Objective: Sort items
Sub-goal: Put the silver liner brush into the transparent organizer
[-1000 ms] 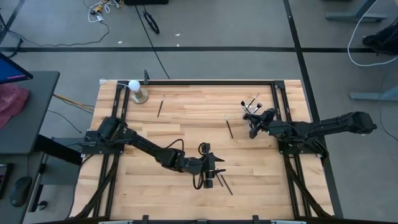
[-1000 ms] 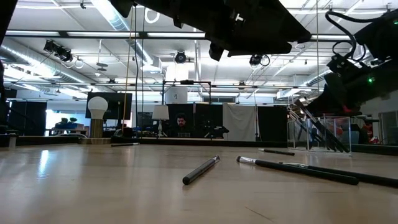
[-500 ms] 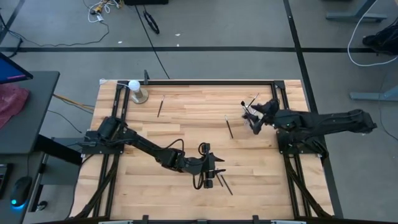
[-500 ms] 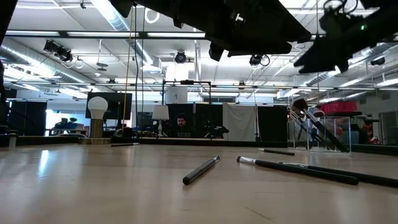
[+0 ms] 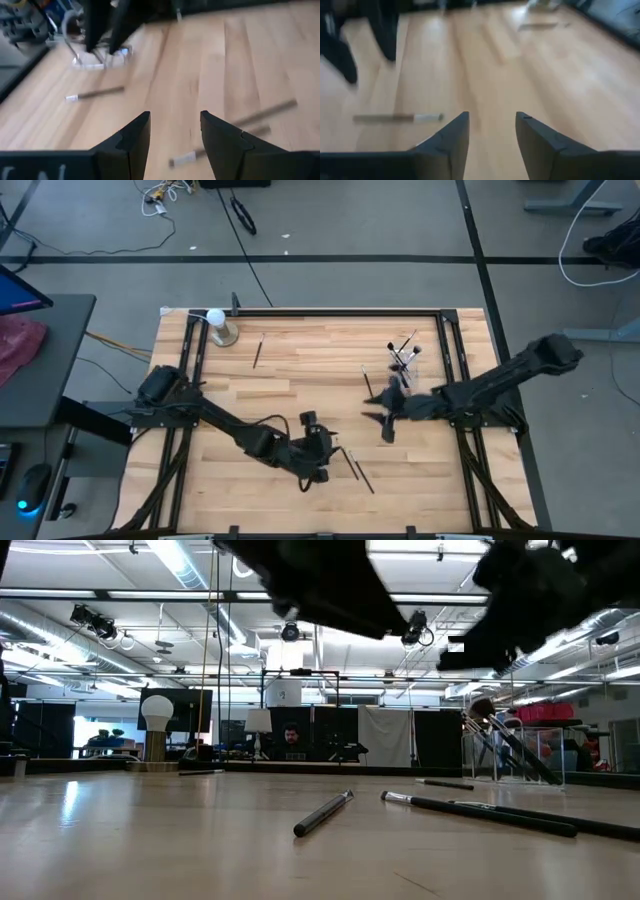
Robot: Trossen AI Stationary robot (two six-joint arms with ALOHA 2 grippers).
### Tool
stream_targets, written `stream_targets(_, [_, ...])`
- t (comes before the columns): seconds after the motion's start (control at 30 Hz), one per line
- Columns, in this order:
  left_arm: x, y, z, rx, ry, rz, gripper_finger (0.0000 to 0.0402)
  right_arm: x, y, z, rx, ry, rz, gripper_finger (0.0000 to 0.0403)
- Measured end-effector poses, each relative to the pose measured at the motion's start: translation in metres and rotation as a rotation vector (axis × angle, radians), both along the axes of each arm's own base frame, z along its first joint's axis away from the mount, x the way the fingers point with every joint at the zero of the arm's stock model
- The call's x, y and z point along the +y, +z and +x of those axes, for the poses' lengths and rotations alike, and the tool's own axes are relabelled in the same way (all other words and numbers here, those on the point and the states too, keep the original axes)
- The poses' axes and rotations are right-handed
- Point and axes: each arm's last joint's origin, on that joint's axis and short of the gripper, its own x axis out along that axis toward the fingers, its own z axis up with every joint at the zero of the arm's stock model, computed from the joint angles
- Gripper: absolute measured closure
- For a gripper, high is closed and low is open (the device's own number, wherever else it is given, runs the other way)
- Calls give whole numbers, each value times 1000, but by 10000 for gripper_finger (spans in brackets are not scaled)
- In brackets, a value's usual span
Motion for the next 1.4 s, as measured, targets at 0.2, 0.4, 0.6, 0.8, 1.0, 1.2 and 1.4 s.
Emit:
stream_targets(0.2, [0,-9,-12,90,88,-48,227,18,-42,24,67,100,30,242])
stream_targets(0.4, [5,-21,-19,68,177,-29,227,15,-66,42,135,-21,-18,186])
stream_targets(0.6, [10,-37,-26,43,209,-68,227,-21,-72,54,283,-400,22,153])
stream_targets(0.8, [11,-45,-29,8,207,-92,227,-56,-74,56,282,-561,67,161])
stream_targets(1.0, [11,-45,-29,-18,202,-105,227,-77,-74,55,274,-638,106,179])
stream_targets(1.2, [10,-44,-28,-25,201,-109,227,-85,-75,55,295,-616,169,199])
stream_targets(1.4, [10,-44,-28,-30,201,-112,227,-90,-77,53,316,-640,181,218])
